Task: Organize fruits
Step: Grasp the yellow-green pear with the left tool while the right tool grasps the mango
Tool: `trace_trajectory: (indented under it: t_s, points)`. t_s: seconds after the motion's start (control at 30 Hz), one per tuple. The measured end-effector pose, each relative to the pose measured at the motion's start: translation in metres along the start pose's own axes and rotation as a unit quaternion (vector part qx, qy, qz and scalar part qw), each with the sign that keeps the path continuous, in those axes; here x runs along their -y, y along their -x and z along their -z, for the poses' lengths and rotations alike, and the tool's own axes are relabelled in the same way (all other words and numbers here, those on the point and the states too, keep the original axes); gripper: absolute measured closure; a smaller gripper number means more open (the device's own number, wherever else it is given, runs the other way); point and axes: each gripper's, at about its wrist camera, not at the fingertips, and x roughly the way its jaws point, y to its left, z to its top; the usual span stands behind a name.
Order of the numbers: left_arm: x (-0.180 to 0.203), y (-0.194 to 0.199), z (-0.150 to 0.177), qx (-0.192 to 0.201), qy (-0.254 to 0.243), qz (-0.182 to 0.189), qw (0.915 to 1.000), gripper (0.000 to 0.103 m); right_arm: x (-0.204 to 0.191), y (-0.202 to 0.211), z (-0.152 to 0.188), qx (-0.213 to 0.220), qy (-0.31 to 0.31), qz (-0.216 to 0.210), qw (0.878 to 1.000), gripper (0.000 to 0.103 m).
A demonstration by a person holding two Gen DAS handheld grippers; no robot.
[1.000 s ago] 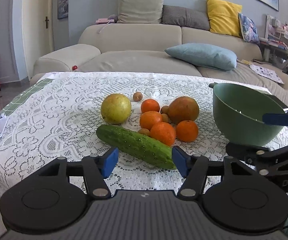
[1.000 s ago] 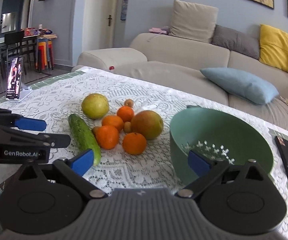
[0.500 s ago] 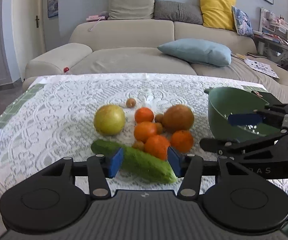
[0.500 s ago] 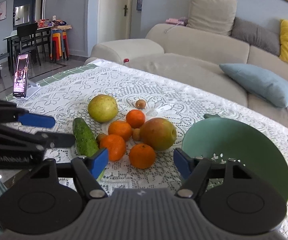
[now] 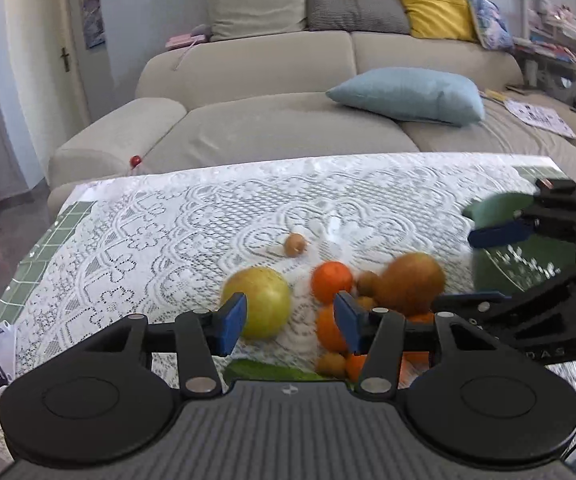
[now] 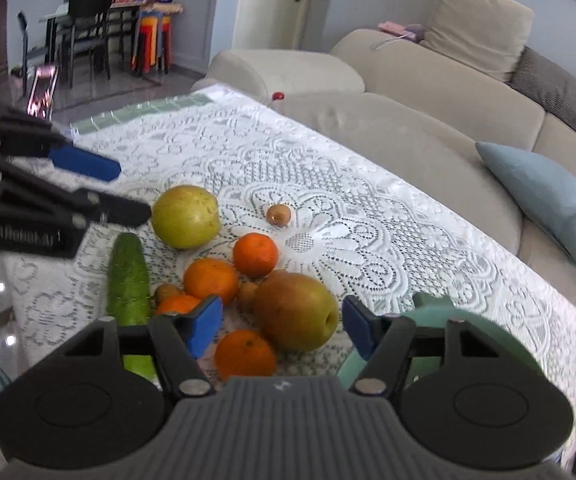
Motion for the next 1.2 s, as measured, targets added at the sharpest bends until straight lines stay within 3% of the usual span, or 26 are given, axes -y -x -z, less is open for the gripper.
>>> trace_trajectory:
  t_s: [0.27, 0.4, 0.57, 1.2]
  points:
    - [-0.034, -0.036, 0.001, -0.019, 0.041, 0.024, 0.9987, 0.042, 0.009, -0.04, -0.006, -0.036, 0.018, -0.005, 0.999, 0.047]
    - [-0.041, -0.047, 0.001, -0.031, 0.039, 0.051, 0.9974, 0.036, 0.012, -0.047, -0.008, -0.042, 0.013, -0.019, 0.999, 0.047]
    - [-0.042, -0.052, 0.002, -0.034, 0.013, 0.044, 0.9984, 0.03, 0.01, -0.052, -0.012, -0.056, 0.027, -0.016, 0.998, 0.044]
    - [-0.048, -0.09, 0.004, -0.072, 0.015, 0.042, 0.9964, 0.02, 0.025, -0.079, -0.022, -0.113, 0.021, -0.024, 0.993, 0.039]
